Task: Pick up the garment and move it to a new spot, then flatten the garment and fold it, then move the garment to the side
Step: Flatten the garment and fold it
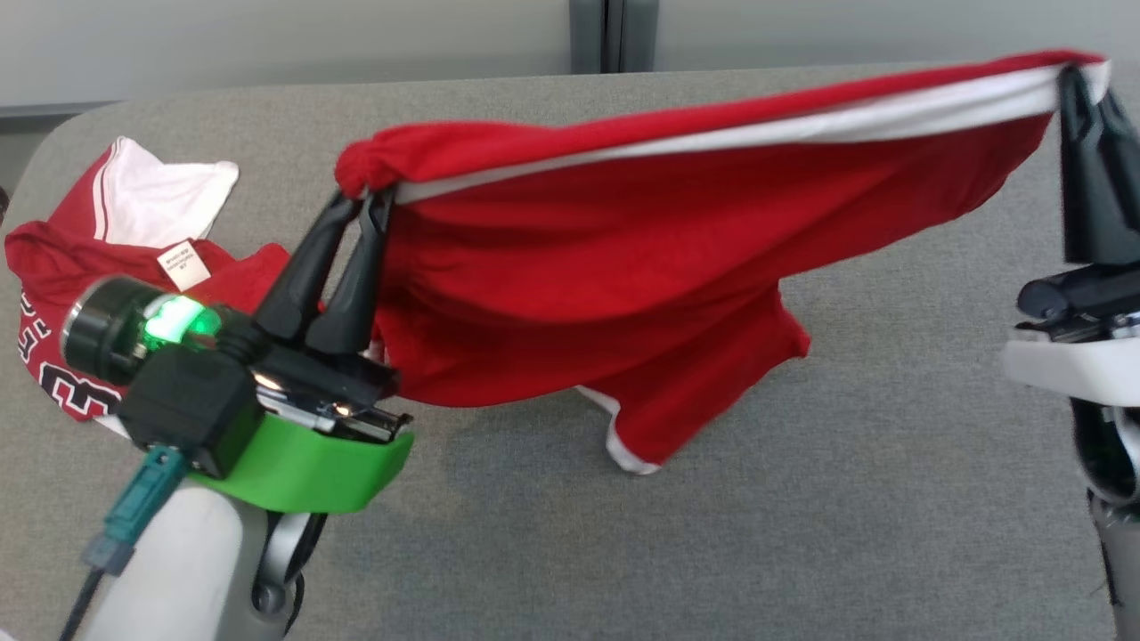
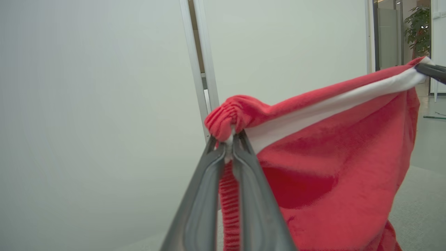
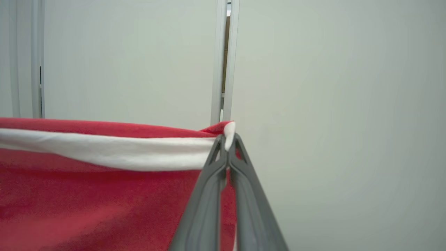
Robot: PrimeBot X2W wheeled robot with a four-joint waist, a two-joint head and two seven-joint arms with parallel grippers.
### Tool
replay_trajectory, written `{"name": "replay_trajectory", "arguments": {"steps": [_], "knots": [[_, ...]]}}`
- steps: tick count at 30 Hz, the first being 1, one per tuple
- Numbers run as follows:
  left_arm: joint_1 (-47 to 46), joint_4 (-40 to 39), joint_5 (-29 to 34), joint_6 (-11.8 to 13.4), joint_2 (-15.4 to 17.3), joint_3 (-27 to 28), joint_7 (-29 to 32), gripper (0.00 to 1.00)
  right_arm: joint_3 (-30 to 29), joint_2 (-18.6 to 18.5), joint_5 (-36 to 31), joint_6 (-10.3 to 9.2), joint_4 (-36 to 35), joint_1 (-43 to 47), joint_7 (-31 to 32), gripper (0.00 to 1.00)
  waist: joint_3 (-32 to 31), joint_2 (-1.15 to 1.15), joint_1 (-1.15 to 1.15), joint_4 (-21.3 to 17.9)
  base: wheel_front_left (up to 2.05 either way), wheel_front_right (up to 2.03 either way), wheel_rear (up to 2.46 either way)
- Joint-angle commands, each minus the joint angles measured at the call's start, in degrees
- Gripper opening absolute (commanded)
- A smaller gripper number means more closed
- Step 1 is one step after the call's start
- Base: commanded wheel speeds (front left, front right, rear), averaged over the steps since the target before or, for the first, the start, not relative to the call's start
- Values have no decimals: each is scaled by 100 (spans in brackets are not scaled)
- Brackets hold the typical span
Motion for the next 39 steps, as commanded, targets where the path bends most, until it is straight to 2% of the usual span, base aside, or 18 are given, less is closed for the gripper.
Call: {"name": "replay_trajectory", "arguments": {"steps": [1,5,8,13,17,21,25,31,34,36,39], "knots": [[-230,-200,14,-14,69,61,24,0,-106,-68,-44,-7,-249,-121,123,0,-306,0,0,-73,0,0,0],[-692,-653,3,-53,147,183,244,0,-293,-227,28,-6,-892,-429,499,0,-483,0,0,-114,0,0,0],[-969,-773,-64,-58,118,222,377,0,-355,-303,157,-7,-1024,-600,750,0,-497,0,0,-144,0,0,0],[-1403,-571,-204,-109,3,175,537,0,-260,-389,367,-6,-866,-955,941,0,-265,0,0,-215,0,0,0],[-1928,-38,-347,-194,-161,129,518,0,-159,-453,549,-6,-465,-1491,960,0,130,0,0,-239,0,0,0],[-2714,963,-594,-324,-406,107,363,0,46,-538,707,-6,244,-2339,877,0,561,0,0,-250,0,0,0],[-3737,2343,-884,-433,-694,190,15,0,317,-509,845,-6,1265,-3472,690,0,893,0,0,-287,0,0,0],[-5043,4459,-1007,-491,-879,442,-707,0,775,-68,995,-6,2989,-4972,155,0,955,0,0,-518,0,0,0],[-5231,5429,-1022,-452,-942,603,-831,0,1072,240,1015,-6,3959,-5307,-96,0,896,0,0,-644,0,0,0],[-5106,5990,-1198,-468,-1027,788,-870,0,1290,474,1061,-6,4566,-5365,-254,0,867,0,0,-708,0,0,0],[-4833,6585,-1144,-467,-1079,869,-870,0,1562,721,1173,-6,5403,-5249,-405,0,911,0,0,-758,0,0,0]]}}
